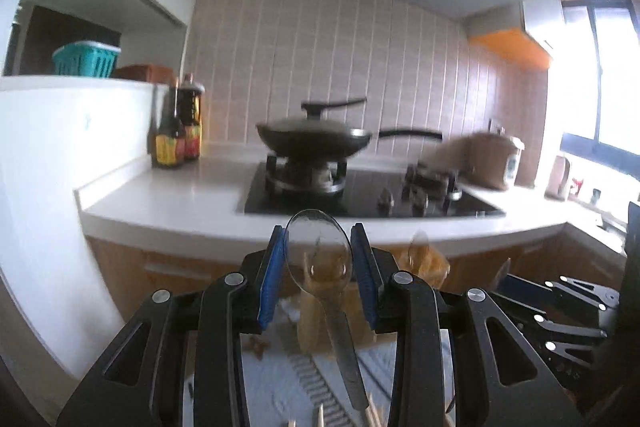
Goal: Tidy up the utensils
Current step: 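Carry the spoon to the tan basket and open the left gripper while the right gripper carries its spoon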
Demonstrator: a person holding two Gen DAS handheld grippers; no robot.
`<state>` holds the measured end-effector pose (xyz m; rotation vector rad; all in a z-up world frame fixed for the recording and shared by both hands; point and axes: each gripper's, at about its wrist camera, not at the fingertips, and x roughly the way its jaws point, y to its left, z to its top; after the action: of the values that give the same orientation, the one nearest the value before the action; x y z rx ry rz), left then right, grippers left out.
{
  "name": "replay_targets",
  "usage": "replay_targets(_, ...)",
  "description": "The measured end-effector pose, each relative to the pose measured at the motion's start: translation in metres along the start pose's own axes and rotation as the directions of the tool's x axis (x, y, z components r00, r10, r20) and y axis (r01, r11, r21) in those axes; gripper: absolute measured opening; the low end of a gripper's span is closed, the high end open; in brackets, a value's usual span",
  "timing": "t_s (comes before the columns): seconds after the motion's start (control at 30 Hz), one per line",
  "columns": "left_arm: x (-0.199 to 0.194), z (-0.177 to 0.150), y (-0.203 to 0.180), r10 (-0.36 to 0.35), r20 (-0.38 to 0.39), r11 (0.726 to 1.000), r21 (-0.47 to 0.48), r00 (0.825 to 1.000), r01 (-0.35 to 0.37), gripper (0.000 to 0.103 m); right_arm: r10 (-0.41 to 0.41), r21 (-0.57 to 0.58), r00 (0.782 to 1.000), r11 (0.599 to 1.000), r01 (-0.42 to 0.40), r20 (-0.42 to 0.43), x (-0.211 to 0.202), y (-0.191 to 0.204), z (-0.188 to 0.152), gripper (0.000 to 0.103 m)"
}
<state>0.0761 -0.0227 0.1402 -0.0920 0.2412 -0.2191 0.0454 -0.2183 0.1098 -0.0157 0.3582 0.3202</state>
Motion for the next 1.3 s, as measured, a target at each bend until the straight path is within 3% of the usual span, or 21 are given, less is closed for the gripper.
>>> replay_targets(0.23,0.012,0.033,-0.005,-0.025,0.147,0.998,-0.047,0.989,0.032,0.031,-0.093,0.032,0.983,0.996,0.089,0.156,0.004,-0.014,0.049,0.030)
replay_targets(0.43,0.032,0.044,-0.020,-0.017,0.258,0.999,-0.034,0.966,0.027,0.031,-0.207,0.097,0.941,0.977,0.188,0.267,0.016,-0.039,0.082,0.030)
replay_targets(0.57,0.056,0.044,-0.032,-0.020,0.275,1.000,-0.009,0.961,0.024,0.031,-0.283,0.084,0.913,0.959,0.271,0.294,0.038,-0.046,0.088,0.030)
replay_targets(0.7,0.086,0.036,-0.038,-0.027,0.247,1.000,0.004,0.969,0.027,0.031,-0.324,0.073,0.903,0.946,0.316,0.283,0.063,-0.052,0.079,0.029)
replay_targets(0.87,0.128,0.013,-0.040,-0.029,0.163,0.999,0.048,0.986,0.021,0.032,-0.330,0.065,0.916,0.944,0.324,0.229,0.094,-0.067,0.061,0.030)
replay_targets(0.97,0.139,0.002,-0.034,-0.033,0.130,0.999,0.020,0.991,0.031,0.032,-0.316,0.090,0.928,0.948,0.304,0.197,0.108,-0.077,0.050,0.030)
replay_targets(1.3,0.148,-0.010,-0.024,-0.080,0.081,0.997,-0.008,0.994,0.080,0.032,-0.285,0.125,0.951,0.955,0.271,0.120,0.129,-0.089,0.030,0.030)
